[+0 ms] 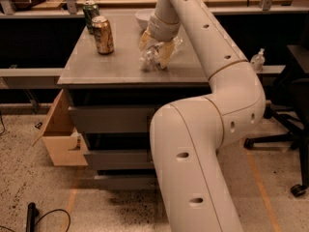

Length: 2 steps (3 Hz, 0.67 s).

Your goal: Move water bottle near orange can

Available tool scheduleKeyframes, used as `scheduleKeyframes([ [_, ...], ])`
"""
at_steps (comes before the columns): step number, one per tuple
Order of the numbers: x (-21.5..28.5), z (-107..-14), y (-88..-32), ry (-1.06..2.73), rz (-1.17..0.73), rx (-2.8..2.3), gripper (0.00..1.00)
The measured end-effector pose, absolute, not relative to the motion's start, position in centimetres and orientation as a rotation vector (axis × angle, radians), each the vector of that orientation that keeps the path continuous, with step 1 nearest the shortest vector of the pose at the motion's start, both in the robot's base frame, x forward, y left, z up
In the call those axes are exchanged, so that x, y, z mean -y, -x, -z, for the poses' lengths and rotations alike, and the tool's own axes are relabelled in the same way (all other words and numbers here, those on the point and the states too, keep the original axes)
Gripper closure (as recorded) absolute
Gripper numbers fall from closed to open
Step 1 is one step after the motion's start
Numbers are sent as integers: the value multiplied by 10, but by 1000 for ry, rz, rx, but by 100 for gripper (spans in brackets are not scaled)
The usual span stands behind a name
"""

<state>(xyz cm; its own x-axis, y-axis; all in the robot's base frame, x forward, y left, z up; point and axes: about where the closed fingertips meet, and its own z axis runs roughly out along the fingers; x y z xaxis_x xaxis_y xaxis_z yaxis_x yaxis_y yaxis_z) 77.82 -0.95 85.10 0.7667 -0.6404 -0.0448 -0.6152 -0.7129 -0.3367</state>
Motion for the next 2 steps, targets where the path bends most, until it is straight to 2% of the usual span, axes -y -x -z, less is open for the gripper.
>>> scheduleKeyframes([
  [2, 8, -850, -778, 2630, 99, -957, 84],
])
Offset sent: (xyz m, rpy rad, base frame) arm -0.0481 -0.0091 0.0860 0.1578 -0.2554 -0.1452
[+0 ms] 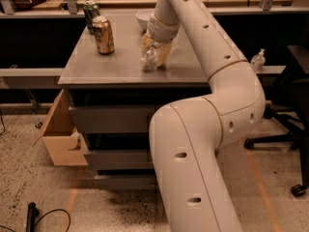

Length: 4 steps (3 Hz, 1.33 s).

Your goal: Move water bottle near orange can

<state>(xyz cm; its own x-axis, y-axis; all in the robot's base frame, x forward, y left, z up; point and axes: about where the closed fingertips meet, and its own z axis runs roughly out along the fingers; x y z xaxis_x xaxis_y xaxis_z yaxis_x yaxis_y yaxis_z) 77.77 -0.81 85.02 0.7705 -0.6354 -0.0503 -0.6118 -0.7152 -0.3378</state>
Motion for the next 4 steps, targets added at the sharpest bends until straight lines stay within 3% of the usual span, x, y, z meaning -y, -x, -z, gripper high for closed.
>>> scheduleKeyframes([
  [1, 20, -897, -785, 2517, 233, -957, 100],
  [3, 51, -1018, -750, 2220, 535, -903, 100],
  [4, 41, -1009, -734, 2121, 550, -893, 100],
])
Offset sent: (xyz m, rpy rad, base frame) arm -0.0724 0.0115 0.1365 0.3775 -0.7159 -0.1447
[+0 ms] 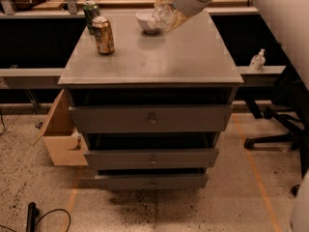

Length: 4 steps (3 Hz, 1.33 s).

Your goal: Move water bottle near orange can

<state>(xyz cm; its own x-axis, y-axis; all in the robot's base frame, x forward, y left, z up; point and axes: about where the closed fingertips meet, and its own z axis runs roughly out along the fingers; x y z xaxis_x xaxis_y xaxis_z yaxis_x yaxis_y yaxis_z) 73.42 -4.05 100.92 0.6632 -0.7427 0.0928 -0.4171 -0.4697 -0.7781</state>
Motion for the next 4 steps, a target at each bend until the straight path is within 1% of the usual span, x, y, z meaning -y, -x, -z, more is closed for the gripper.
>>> scheduleKeyframes([
  [1, 9, -982, -731, 2103, 520, -849, 100],
  [2, 9, -981, -732, 2106, 522, -849, 100],
  [3, -2, -972, -736, 2102, 473, -833, 100],
  [4, -33, -941, -751, 2043, 356, -792, 100],
])
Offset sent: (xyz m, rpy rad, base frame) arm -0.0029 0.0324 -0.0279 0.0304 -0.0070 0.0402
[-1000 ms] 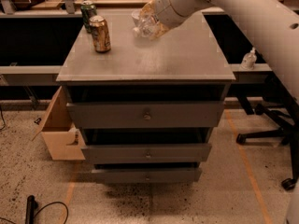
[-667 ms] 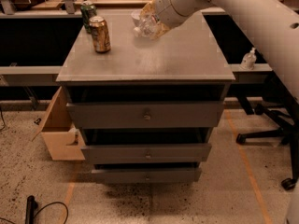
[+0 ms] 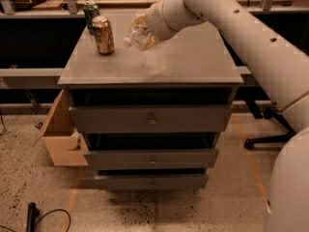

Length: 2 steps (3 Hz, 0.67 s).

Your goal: Move water bottle near orange can

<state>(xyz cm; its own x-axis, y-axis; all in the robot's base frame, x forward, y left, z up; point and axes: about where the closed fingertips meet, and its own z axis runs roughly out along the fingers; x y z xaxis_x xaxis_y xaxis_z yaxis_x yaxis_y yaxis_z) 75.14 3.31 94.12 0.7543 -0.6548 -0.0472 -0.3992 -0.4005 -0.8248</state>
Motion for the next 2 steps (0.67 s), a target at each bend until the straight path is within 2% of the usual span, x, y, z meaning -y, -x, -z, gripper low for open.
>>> scheduleKeyframes([
  [2, -100, -895, -788, 2025, 193, -644, 100],
])
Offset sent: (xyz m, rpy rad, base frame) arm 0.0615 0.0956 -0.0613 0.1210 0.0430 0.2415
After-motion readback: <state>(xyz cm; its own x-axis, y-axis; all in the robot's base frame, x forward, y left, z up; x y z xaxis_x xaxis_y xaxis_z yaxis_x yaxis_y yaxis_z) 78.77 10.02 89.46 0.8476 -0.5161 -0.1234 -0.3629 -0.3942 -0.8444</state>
